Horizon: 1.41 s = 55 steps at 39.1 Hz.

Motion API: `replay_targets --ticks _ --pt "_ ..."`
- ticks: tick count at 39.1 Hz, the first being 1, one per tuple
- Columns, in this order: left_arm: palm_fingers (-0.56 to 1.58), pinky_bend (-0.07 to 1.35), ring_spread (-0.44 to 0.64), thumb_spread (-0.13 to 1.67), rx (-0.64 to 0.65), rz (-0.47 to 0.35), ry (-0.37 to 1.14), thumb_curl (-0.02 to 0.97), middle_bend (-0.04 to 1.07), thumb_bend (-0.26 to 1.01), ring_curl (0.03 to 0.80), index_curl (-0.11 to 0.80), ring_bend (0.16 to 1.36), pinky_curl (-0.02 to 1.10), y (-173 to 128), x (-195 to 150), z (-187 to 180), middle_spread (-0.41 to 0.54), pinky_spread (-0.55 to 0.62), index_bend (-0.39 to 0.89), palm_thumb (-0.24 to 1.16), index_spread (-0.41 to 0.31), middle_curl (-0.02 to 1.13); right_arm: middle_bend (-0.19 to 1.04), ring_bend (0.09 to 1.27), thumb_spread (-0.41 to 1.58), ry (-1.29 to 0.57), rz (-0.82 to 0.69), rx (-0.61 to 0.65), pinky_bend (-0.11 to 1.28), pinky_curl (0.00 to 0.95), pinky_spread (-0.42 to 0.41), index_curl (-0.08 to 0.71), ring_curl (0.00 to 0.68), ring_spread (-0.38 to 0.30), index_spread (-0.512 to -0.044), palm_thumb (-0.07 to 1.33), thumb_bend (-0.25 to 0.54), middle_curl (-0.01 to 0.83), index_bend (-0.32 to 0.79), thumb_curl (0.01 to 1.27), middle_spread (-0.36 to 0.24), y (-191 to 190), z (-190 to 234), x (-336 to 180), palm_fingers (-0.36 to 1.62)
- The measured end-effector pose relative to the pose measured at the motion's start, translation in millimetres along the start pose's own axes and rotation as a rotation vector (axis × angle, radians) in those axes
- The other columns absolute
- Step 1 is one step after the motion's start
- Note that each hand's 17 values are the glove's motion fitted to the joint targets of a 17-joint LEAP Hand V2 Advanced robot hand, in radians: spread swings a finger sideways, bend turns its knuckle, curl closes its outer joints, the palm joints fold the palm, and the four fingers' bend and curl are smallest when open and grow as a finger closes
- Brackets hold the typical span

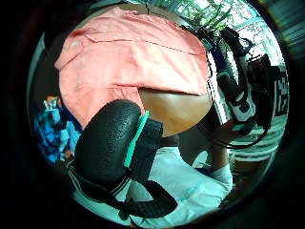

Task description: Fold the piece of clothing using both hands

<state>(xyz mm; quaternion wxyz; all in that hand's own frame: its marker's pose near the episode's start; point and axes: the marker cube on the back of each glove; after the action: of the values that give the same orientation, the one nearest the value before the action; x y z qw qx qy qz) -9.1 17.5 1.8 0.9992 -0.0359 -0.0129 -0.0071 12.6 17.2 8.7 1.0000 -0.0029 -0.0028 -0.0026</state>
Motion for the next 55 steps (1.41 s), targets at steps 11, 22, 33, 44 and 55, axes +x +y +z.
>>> replay_targets --ticks 11,22,33,44,55 --pt "0.45 0.48 0.04 1.13 -0.171 -0.066 -0.004 0.208 0.25 -0.02 0.309 0.186 0.61 0.28 9 -33 71 -0.054 0.23 0.12 0.07 -0.114 0.35 0.19 0.20 1.27 -0.012 0.093 -0.191 0.42 0.285 0.274 0.279 0.181 0.106 -0.380 0.31 0.046 0.253 0.16 0.24 -0.010 12 77 48 0.18" --pt "0.34 0.54 0.10 1.11 -0.241 -0.055 0.097 0.218 0.17 -0.04 0.318 0.208 0.61 0.31 2 -38 123 0.003 0.23 0.12 0.00 -0.100 0.35 0.19 0.21 1.26 -0.073 0.119 -0.358 0.44 0.310 0.256 0.283 0.205 0.115 -0.371 0.34 0.010 0.280 0.15 0.27 -0.003 10 127 76 0.15" --pt "0.37 0.56 0.13 1.10 -0.067 -0.090 0.059 0.234 0.19 0.00 0.302 0.272 0.57 0.33 -15 -30 146 -0.003 0.21 0.23 0.03 -0.124 0.34 0.19 0.27 1.29 -0.027 0.168 -0.147 0.43 0.308 0.198 0.323 0.229 0.043 -0.374 0.53 0.064 0.290 0.24 0.32 -0.049 -3 132 84 0.44" --pt "1.03 0.44 -0.16 1.22 0.383 -0.103 -0.123 0.292 0.29 0.14 0.279 0.370 0.47 0.30 -13 -55 106 -0.231 -0.07 0.36 0.36 -0.263 0.39 0.22 0.39 1.34 -0.016 0.006 0.188 0.39 0.311 -0.048 0.372 0.296 -0.188 -0.338 0.82 0.193 0.334 0.26 0.38 -0.184 -11 120 94 1.09" --pt "1.46 0.45 -0.37 1.26 0.432 0.186 0.109 0.290 0.52 0.13 0.398 0.382 0.71 0.36 30 -54 22 -0.364 -0.29 0.19 0.45 -0.332 0.50 0.39 0.63 1.29 -0.188 -0.259 -0.121 0.44 0.364 -0.270 0.362 0.412 -0.274 -0.311 0.91 0.188 0.428 0.11 0.37 -0.246 33 35 103 1.39"
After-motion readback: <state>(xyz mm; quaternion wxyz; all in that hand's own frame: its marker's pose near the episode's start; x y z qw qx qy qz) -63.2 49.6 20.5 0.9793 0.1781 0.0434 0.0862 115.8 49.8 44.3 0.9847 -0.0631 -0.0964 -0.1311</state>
